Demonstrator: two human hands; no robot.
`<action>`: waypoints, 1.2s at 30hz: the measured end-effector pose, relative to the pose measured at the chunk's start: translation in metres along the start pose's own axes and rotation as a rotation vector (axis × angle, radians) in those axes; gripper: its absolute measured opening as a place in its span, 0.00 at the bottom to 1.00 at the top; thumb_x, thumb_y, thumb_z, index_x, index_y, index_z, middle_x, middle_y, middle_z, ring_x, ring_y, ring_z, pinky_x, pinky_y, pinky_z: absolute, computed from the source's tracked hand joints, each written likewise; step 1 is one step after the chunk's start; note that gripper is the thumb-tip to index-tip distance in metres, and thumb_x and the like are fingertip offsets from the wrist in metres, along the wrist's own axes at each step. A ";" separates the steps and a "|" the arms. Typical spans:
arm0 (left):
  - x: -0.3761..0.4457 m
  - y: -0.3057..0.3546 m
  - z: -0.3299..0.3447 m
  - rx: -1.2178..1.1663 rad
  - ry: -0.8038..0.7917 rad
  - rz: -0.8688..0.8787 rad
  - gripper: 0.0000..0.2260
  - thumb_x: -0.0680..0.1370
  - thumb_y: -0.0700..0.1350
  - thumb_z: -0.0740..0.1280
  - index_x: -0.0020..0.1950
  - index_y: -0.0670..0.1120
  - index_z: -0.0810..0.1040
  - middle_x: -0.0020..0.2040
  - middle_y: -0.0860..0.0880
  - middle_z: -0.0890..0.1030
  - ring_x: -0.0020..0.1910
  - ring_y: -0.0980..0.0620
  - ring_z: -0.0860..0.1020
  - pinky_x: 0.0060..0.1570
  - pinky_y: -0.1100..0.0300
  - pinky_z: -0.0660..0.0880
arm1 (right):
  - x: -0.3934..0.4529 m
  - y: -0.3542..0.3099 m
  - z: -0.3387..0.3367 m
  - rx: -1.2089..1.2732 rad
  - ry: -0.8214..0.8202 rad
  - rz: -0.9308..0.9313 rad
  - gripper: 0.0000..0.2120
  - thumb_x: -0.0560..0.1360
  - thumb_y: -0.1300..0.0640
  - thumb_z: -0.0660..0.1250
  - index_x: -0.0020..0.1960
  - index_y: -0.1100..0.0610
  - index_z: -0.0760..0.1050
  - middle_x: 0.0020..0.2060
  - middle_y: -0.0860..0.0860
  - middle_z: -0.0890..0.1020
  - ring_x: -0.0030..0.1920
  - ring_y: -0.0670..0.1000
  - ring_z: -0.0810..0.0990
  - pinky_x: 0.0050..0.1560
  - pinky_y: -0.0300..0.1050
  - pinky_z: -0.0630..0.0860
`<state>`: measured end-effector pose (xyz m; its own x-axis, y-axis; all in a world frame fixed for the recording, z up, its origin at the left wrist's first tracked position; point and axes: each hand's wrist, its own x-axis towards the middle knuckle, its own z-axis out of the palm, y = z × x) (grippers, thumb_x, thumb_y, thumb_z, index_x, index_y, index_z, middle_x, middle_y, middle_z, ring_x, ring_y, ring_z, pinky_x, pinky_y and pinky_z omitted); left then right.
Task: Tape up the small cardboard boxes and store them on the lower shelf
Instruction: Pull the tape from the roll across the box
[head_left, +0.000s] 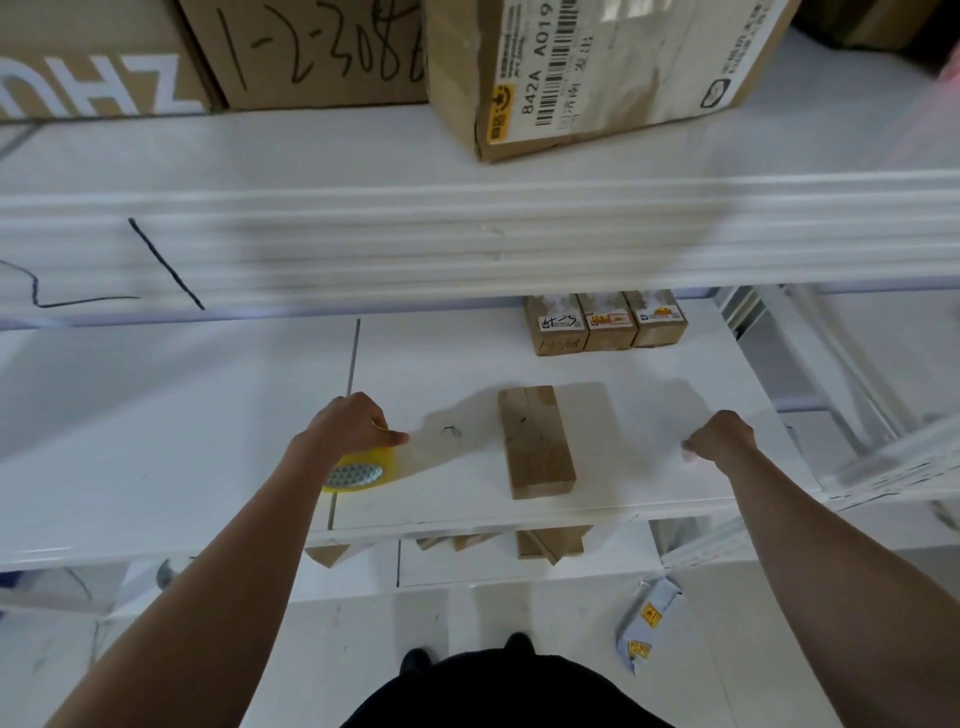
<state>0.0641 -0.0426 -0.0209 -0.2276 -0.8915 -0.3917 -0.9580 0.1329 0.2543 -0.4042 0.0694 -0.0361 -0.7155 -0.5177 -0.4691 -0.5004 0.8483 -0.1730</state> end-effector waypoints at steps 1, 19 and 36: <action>0.000 0.000 0.000 0.005 0.000 -0.003 0.21 0.72 0.65 0.73 0.51 0.48 0.86 0.49 0.49 0.85 0.52 0.47 0.79 0.52 0.53 0.77 | -0.003 -0.006 0.002 0.088 -0.012 -0.021 0.21 0.73 0.58 0.77 0.60 0.68 0.76 0.51 0.62 0.82 0.51 0.61 0.82 0.50 0.50 0.78; -0.002 0.002 0.002 -0.020 0.009 0.054 0.19 0.72 0.66 0.72 0.56 0.57 0.84 0.62 0.54 0.83 0.61 0.48 0.80 0.59 0.52 0.77 | -0.121 -0.101 0.021 1.031 -0.466 -0.457 0.24 0.70 0.64 0.79 0.63 0.53 0.78 0.53 0.57 0.83 0.52 0.57 0.86 0.54 0.49 0.83; 0.000 -0.001 0.001 -0.014 -0.047 0.098 0.12 0.75 0.66 0.70 0.54 0.63 0.85 0.57 0.56 0.83 0.58 0.51 0.80 0.56 0.54 0.76 | -0.164 -0.118 0.054 1.455 -0.818 -0.145 0.11 0.80 0.70 0.60 0.61 0.68 0.73 0.50 0.65 0.81 0.47 0.56 0.78 0.56 0.50 0.77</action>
<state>0.0646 -0.0428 -0.0219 -0.3284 -0.8532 -0.4053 -0.9282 0.2121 0.3056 -0.2021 0.0598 0.0147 -0.0475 -0.8026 -0.5946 0.6377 0.4338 -0.6365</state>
